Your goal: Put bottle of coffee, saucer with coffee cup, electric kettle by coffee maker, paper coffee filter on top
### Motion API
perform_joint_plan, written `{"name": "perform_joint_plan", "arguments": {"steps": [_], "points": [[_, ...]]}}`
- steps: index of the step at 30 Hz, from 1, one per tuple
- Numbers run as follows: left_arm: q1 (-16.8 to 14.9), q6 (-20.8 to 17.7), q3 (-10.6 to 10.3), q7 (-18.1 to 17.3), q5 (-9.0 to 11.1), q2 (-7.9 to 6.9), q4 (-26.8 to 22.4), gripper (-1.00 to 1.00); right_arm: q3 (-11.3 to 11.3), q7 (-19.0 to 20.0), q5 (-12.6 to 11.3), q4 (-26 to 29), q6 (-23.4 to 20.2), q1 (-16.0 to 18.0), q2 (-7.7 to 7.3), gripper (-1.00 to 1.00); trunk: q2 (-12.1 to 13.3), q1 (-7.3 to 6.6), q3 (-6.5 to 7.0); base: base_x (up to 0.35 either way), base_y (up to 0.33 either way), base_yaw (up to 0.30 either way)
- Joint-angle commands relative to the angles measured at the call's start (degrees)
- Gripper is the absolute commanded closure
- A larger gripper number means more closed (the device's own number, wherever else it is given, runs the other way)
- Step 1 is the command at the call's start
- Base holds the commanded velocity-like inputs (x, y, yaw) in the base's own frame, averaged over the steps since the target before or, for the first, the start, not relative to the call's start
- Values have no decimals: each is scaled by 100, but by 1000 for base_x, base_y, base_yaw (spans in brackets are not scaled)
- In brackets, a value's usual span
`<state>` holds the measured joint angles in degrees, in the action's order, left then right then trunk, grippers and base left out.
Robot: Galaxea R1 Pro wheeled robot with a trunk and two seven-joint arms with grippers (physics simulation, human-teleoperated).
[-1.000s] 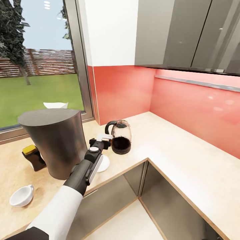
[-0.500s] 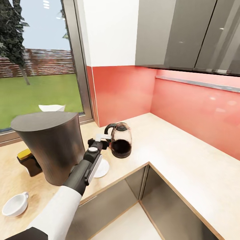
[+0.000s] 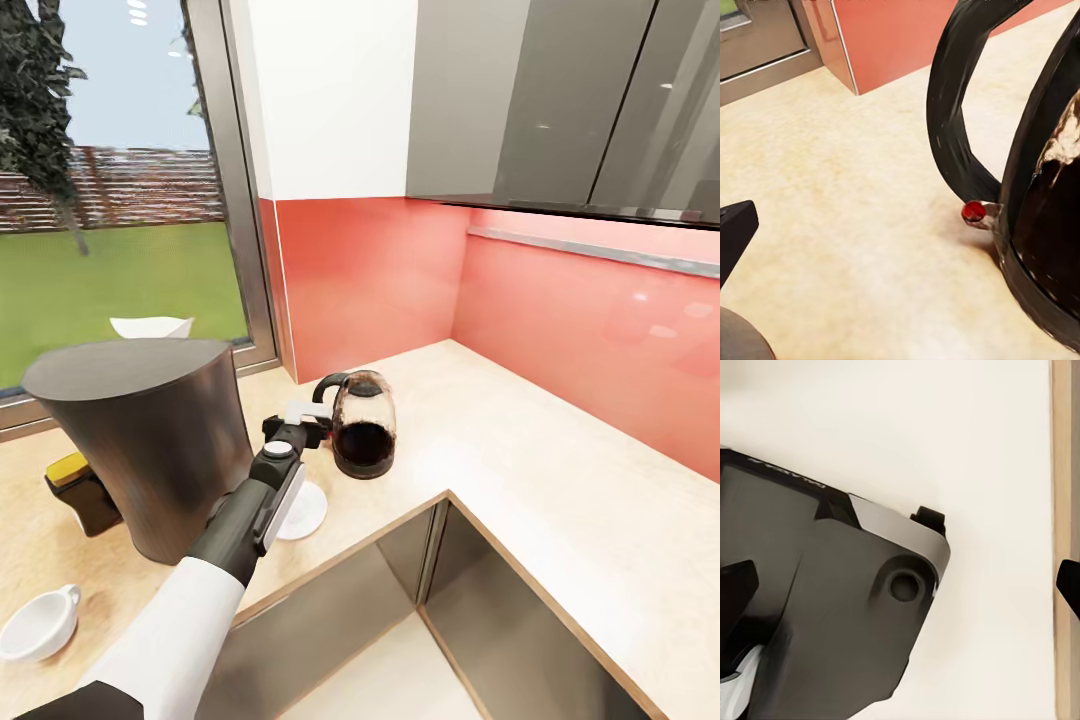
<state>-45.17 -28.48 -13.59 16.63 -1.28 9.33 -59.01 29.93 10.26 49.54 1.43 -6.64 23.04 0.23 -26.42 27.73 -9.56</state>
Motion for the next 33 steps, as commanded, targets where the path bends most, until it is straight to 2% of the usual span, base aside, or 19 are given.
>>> {"name": "perform_joint_plan", "arguments": {"steps": [1, 8, 33], "points": [[-5, -35, -12, 24, -13, -2, -6, -100, 48, 32, 47, 15, -31, 0, 3, -100, -10, 3, -11, 19, 0, 0], [-5, -33, -2, 24, -8, -2, -5, -100, 48, 31, 47, 15, -31, -10, 4, -100, -10, 3, -11, 143, 0, 0], [-1, 79, 6, 33, -30, -2, 3, -100, 48, 30, 47, 15, -31, -28, 4, -100, -10, 3, -11, 39, 0, 0]]}}
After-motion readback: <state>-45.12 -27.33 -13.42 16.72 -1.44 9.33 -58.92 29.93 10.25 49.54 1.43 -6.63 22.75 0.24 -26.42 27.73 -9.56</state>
